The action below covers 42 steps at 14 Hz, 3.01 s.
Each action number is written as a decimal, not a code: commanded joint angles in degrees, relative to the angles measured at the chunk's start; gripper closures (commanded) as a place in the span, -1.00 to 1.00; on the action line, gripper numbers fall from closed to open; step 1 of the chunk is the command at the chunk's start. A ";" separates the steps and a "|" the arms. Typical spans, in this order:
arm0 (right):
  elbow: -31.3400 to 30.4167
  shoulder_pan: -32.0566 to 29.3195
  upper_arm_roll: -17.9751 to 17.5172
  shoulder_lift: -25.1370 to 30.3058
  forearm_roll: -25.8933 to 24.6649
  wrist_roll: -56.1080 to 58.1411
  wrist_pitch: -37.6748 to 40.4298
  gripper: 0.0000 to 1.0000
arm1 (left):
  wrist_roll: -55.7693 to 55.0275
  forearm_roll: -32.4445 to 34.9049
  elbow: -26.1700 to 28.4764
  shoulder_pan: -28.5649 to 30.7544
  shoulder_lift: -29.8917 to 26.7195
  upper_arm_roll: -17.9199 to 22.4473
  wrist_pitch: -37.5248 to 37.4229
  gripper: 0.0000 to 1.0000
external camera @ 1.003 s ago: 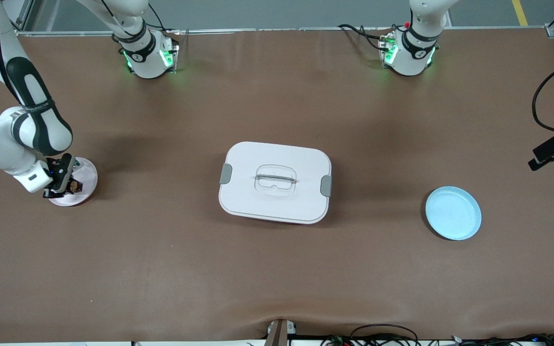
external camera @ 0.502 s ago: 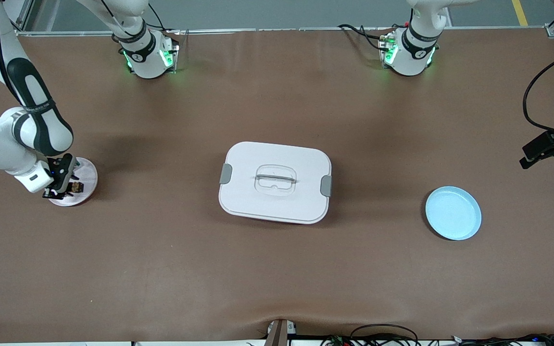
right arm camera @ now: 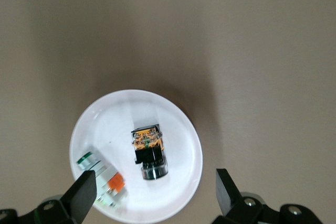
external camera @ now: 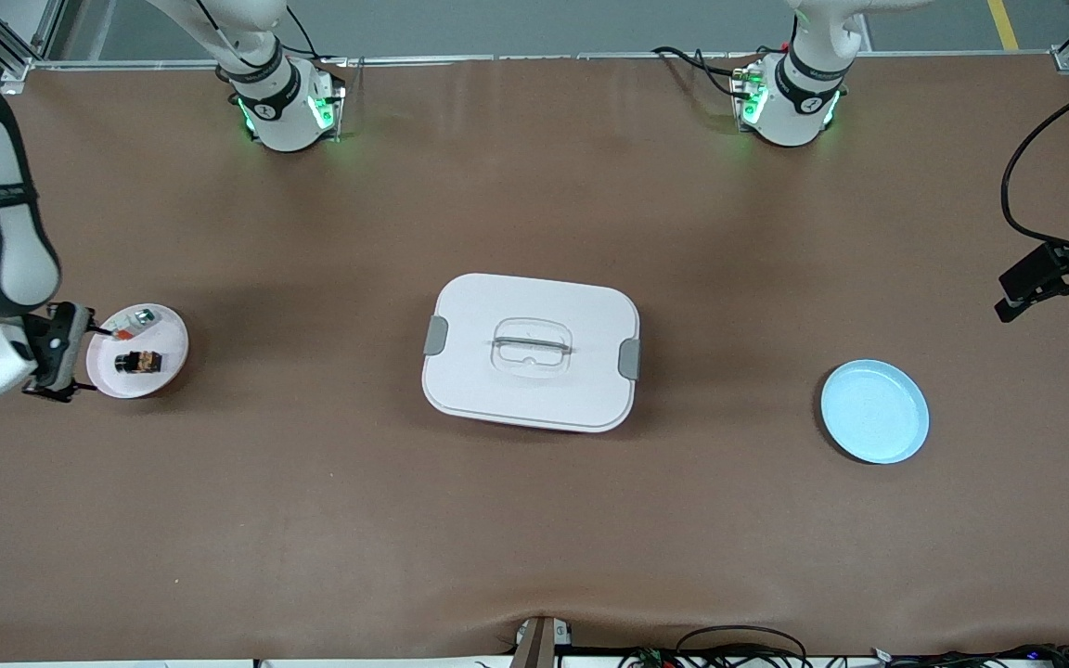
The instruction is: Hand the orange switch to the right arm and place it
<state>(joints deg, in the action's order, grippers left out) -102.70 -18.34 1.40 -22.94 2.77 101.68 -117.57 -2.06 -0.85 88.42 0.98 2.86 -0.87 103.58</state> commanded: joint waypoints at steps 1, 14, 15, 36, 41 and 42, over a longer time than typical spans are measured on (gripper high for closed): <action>5.91 0.33 -0.17 -0.26 -1.19 -6.30 6.11 -1.00 | 0.04 0.06 -0.09 -0.63 -1.71 1.05 -3.37 -1.00; 8.57 7.09 -0.70 14.93 -0.23 -62.96 25.10 -1.00 | -0.05 -0.03 -0.18 -0.89 -3.92 0.26 -8.40 -1.00; 8.57 8.92 -0.70 16.25 -0.22 -69.01 25.63 -1.00 | 0.21 -0.03 -0.18 -0.72 -3.83 0.25 -8.40 -1.00; 22.19 16.06 -0.52 17.14 -1.10 -104.06 39.87 -1.00 | -2.16 -0.03 0.43 -0.63 -3.65 0.25 -9.19 -1.00; 22.02 16.06 -0.26 17.14 -2.25 -104.76 41.99 -1.00 | -2.16 -0.03 0.35 -0.63 -3.65 0.25 -9.19 -1.00; 22.10 15.36 -0.09 17.31 -1.89 -104.41 41.55 -1.00 | -2.16 -0.03 0.35 -0.63 -3.65 0.25 -9.19 -1.00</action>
<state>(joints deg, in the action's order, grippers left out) -81.54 -2.43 1.06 -5.63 1.47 -1.96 -76.03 -4.36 -0.85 89.12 0.45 -0.58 -0.60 95.13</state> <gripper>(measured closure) 0.000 0.000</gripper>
